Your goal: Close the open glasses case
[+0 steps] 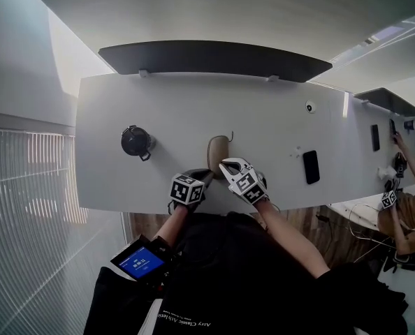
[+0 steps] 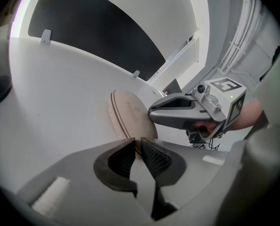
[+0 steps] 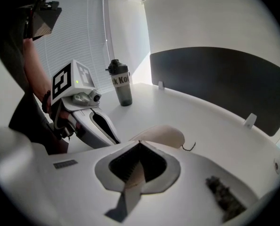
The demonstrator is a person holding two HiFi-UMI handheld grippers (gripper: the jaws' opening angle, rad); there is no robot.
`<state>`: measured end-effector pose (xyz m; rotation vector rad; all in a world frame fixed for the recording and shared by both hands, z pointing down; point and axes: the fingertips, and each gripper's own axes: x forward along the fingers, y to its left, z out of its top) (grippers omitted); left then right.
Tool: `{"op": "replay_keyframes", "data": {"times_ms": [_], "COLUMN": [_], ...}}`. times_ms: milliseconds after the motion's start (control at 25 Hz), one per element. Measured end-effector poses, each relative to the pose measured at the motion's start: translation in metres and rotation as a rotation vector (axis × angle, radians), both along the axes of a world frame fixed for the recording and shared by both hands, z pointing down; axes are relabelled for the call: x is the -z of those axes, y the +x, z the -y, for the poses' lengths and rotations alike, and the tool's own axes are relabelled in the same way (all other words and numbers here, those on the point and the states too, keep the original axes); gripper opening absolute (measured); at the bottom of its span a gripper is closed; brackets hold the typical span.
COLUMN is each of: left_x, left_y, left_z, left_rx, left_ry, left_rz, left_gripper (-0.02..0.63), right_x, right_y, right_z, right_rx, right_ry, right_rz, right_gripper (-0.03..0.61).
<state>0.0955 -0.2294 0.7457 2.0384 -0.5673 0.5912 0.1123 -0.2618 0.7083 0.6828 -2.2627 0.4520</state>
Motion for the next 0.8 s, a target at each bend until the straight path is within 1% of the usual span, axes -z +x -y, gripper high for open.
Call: {"op": "replay_keyframes", "data": {"times_ms": [120,280,360,440,560,600,680,720,800], "left_x": [-0.001,-0.002,-0.002,-0.002,-0.001,0.000,0.008,0.015,0.039], "left_y": [-0.001,-0.005,-0.002,-0.001,-0.002,-0.003,-0.002,-0.002,-0.003], "left_z": [-0.001,-0.001,0.000,0.001,0.001,0.000,0.000,0.000,0.005], "left_rx": [-0.004,0.006,0.010,0.010,0.002,-0.008,-0.038,-0.052,-0.060], "left_ry": [-0.011,-0.017,-0.016,-0.016,-0.010,-0.001,0.040,0.072,0.163], "left_rz": [-0.002,0.014,0.012,0.011,0.020,0.026,0.028,0.022,-0.009], "left_gripper": [0.048,0.048,0.048,0.047,0.049,0.049,0.049,0.034,0.034], "right_x": [-0.002,0.002,0.003,0.001,0.001,0.004,0.020,0.032,0.063], "right_y": [0.000,-0.005,-0.003,-0.001,0.000,0.000,0.003,0.006,0.015], "right_z": [0.000,0.002,0.003,0.003,0.002,0.002,0.004,0.006,0.010], "right_rx": [-0.013,0.021,0.023,0.009,-0.044,-0.060,-0.092,-0.111,-0.149], "right_ry": [0.001,0.022,0.026,0.019,-0.031,-0.036,-0.001,0.030,0.104], "right_rz": [0.004,0.005,0.003,0.009,0.044,0.063,0.125,0.163,0.230], "right_gripper": [0.009,0.008,0.009,0.009,0.009,0.008,0.008,0.008,0.008]}}
